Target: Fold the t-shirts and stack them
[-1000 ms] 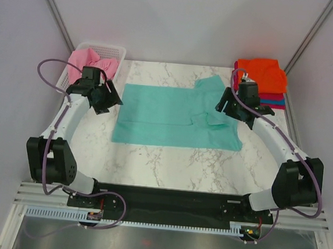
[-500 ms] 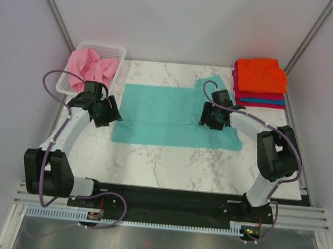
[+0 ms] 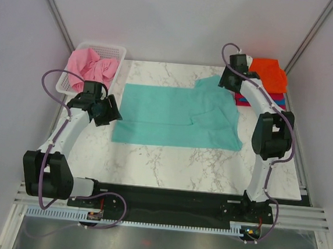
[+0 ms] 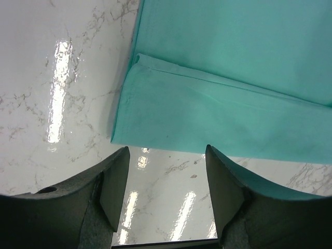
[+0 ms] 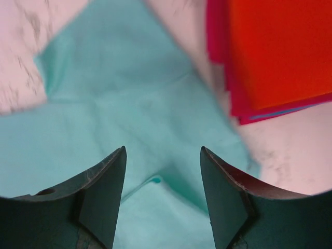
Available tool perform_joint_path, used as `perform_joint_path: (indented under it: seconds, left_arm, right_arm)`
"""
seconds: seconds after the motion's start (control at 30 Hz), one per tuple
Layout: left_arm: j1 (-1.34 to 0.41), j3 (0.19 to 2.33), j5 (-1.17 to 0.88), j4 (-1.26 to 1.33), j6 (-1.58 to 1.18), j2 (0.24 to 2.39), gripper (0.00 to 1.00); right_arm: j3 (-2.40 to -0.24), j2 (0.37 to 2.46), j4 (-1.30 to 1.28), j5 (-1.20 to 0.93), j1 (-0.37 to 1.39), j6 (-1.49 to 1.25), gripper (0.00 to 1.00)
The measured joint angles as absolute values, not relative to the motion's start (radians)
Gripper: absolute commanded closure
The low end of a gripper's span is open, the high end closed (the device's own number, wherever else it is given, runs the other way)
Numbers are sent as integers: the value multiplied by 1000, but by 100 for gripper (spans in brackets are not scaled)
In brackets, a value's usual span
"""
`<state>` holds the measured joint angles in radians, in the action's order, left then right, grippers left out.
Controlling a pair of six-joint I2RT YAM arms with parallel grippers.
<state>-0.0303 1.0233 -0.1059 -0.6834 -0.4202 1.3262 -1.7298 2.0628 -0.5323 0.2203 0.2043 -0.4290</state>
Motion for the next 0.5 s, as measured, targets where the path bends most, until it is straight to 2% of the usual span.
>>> perform_joint_path:
  seconds: [0.1,0.17,0.33,0.5]
  left_arm:
    - [-30,1023,-102,-682,-420,1326,33]
    - [-30,1023,-89,-682,-421,1326,32]
    - [-31,1000,-54,-681,-462,1321,30]
    - [-31,849,-55,-653,-572,1240,30]
  right_arm:
    - [-1809,2026,-550,282,173,-403,27]
    - [-1761,1946,-548,296,171,-393,25]
    - [-1348,1623,-513,234,189,-404,23]
    - [-953,1370,-493,146,191,-445,21]
